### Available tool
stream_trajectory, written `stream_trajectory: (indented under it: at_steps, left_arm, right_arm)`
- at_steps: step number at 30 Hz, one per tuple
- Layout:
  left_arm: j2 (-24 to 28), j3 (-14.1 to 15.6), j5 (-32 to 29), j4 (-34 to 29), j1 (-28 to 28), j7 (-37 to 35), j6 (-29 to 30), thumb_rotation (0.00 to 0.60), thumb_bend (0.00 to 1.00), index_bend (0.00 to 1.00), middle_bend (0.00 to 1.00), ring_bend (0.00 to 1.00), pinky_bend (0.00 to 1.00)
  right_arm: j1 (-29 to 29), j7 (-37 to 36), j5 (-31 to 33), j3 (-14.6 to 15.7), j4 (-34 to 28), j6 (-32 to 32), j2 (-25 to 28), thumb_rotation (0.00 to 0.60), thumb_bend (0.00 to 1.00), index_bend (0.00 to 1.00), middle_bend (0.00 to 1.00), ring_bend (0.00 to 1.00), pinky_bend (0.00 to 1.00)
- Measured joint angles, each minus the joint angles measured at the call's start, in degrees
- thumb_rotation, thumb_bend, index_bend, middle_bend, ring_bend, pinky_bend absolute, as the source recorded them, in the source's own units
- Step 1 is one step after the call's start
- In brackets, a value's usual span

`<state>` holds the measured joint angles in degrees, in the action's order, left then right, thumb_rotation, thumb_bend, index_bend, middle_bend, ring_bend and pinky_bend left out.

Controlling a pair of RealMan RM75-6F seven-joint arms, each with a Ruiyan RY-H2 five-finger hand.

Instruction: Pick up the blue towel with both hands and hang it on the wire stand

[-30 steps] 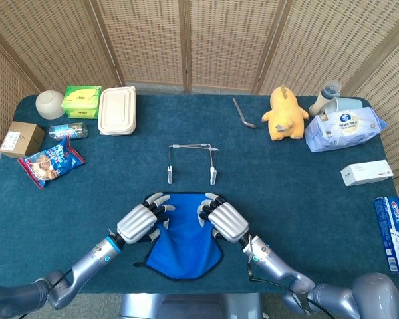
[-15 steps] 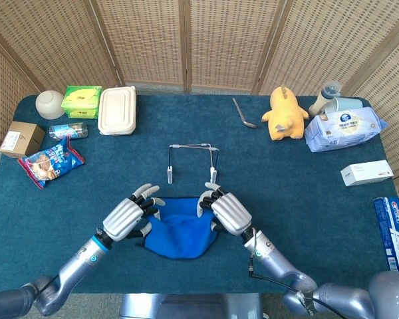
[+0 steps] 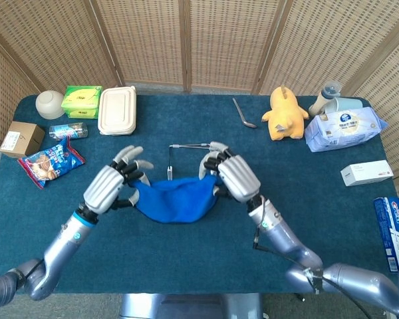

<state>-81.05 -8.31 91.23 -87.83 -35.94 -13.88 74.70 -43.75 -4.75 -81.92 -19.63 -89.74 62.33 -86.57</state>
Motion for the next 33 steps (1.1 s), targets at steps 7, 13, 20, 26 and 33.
stream_trajectory:
  at_steps: [7, 13, 20, 26, 33]
  left_arm:
    - [1.69, -5.86, -4.56, -1.05, -2.83, -1.95, -1.69, 0.6, 0.63, 0.74, 0.32, 0.1, 0.0]
    - [0.93, -9.22, -8.15, -0.44, -4.95, -3.65, -3.35, 0.6, 0.63, 0.73, 0.32, 0.1, 0.0]
    - [-1.13, -12.12, -10.65, 2.15, -7.69, -3.66, -4.48, 0.6, 0.63, 0.73, 0.32, 0.1, 0.0]
    - [-2.2, -13.38, -12.16, 3.97, -9.08, -3.3, -5.28, 0.6, 0.62, 0.73, 0.31, 0.1, 0.0]
    - [-4.18, -14.11, -14.12, 7.78, -10.78, -3.48, -7.0, 0.6, 0.62, 0.73, 0.31, 0.1, 0.0]
  right_arm:
    - [-3.64, 0.27, 4.42, -4.61, 0.44, -2.87, 2.36, 0.6, 0.48, 0.95, 0.48, 0.34, 0.17]
    - [-6.14, 0.12, 7.58, -6.66, 3.13, -5.11, 2.98, 0.6, 0.48, 0.95, 0.48, 0.34, 0.17]
    - [-9.21, -0.63, 10.69, -8.24, 6.86, -7.5, 3.21, 0.6, 0.48, 0.95, 0.48, 0.34, 0.17]
    - [-10.85, -0.87, 11.97, -8.59, 9.1, -8.56, 2.91, 0.6, 0.48, 0.95, 0.48, 0.34, 0.17]
    - [-12.75, -1.15, 13.41, -8.29, 13.94, -10.01, 1.35, 0.6, 0.48, 0.95, 0.48, 0.34, 0.17]
